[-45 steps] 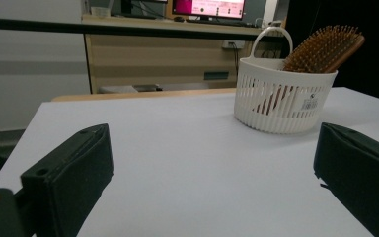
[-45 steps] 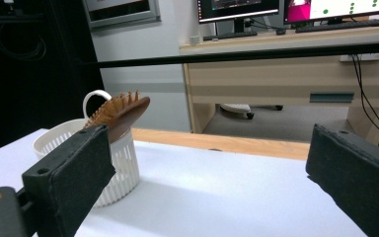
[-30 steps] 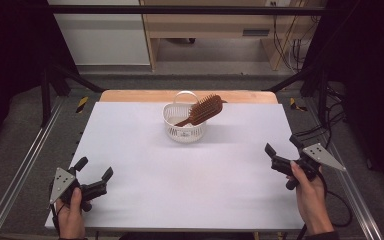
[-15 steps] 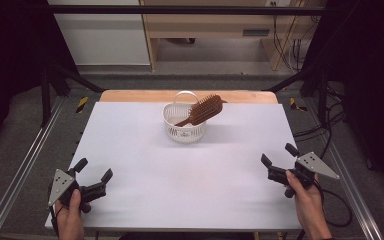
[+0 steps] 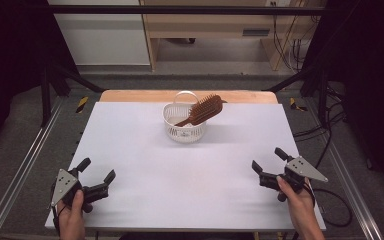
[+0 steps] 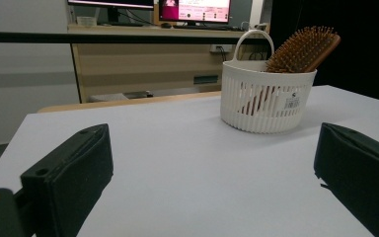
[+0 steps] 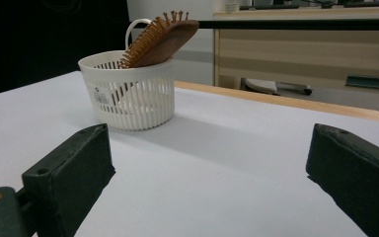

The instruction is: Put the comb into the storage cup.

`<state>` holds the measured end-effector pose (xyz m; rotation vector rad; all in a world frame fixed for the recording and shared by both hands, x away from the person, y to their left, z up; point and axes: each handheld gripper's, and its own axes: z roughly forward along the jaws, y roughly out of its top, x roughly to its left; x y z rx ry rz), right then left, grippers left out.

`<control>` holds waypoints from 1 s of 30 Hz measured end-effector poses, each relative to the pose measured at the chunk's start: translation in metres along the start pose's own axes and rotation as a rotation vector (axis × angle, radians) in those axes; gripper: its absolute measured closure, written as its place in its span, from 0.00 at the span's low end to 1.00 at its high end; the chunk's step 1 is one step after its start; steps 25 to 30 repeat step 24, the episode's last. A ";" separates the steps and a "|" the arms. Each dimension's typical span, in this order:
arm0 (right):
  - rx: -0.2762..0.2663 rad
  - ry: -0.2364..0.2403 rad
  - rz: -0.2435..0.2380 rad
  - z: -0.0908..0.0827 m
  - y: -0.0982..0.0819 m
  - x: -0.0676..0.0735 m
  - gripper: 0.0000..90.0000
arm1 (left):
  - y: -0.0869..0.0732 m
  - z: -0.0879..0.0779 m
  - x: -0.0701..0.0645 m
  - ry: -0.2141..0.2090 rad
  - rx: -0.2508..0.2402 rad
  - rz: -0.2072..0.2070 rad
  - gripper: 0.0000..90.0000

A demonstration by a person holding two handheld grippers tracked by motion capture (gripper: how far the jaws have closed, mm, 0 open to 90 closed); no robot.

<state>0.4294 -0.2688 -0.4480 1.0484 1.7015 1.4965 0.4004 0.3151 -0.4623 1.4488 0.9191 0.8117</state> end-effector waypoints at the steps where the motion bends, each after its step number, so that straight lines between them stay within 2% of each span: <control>1: 0.001 0.004 -0.002 0.001 0.000 0.001 0.05 | 0.000 0.000 0.000 -0.002 0.001 0.002 0.02; 5: 0.008 0.013 -0.028 0.004 -0.001 0.005 0.05 | 0.001 0.000 0.000 -0.006 0.005 0.007 0.02; 14: -0.006 0.050 -0.048 0.017 -0.002 0.018 0.05 | -0.001 0.002 0.000 0.006 0.011 0.010 0.01; 17: 0.004 0.083 -0.025 0.021 -0.002 0.023 0.05 | -0.002 0.001 0.001 0.016 0.009 -0.011 0.01; 22: 0.036 0.108 -0.092 0.026 -0.004 0.035 0.05 | -0.003 0.001 0.000 0.014 0.010 -0.018 0.01; 30: 0.038 0.121 -0.095 0.026 -0.005 0.037 0.05 | -0.002 0.001 -0.001 0.010 0.011 -0.014 0.01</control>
